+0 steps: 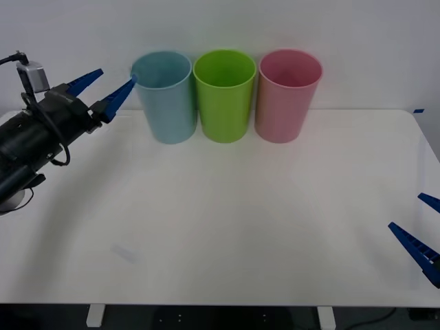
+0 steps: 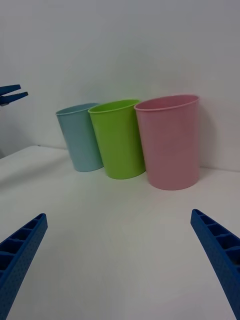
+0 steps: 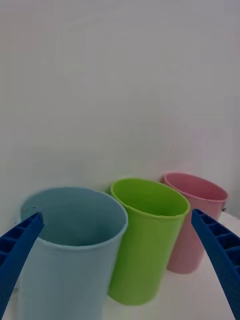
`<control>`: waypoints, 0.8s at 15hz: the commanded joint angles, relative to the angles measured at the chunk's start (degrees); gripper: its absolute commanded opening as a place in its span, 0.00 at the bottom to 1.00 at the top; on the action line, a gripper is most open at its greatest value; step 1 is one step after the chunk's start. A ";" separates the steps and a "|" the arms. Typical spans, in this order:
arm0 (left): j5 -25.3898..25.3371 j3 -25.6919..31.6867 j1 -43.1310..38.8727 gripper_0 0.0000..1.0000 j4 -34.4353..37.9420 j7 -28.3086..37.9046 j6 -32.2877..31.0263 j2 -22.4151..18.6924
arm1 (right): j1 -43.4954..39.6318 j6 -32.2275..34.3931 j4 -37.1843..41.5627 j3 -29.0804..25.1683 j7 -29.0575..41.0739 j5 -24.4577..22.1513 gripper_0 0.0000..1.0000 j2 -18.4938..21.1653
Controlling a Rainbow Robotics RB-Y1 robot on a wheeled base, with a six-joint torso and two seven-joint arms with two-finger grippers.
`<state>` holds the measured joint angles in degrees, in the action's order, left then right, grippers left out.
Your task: Grasp the object on the table and drop it into the matching bin: aluminum can to the light blue bin, PET bottle to the pink bin.
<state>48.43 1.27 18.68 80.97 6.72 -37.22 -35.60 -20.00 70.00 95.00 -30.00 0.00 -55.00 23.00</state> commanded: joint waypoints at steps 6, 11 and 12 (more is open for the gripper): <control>10.55 13.32 -13.49 1.00 8.59 2.07 -19.90 -0.87 | 0.00 0.00 0.00 0.00 0.00 0.00 1.00 0.00; 12.04 21.32 -19.29 1.00 9.38 3.22 -32.65 -0.87 | 0.00 0.00 0.00 0.00 0.00 0.00 1.00 0.00; 12.04 22.37 -20.52 1.00 9.82 3.30 -34.23 -0.87 | 0.00 0.00 0.00 0.00 0.00 0.00 1.00 0.00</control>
<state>60.45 22.85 -0.95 90.50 9.95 -70.26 -36.48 -20.00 70.00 95.00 -30.00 0.00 -55.00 23.00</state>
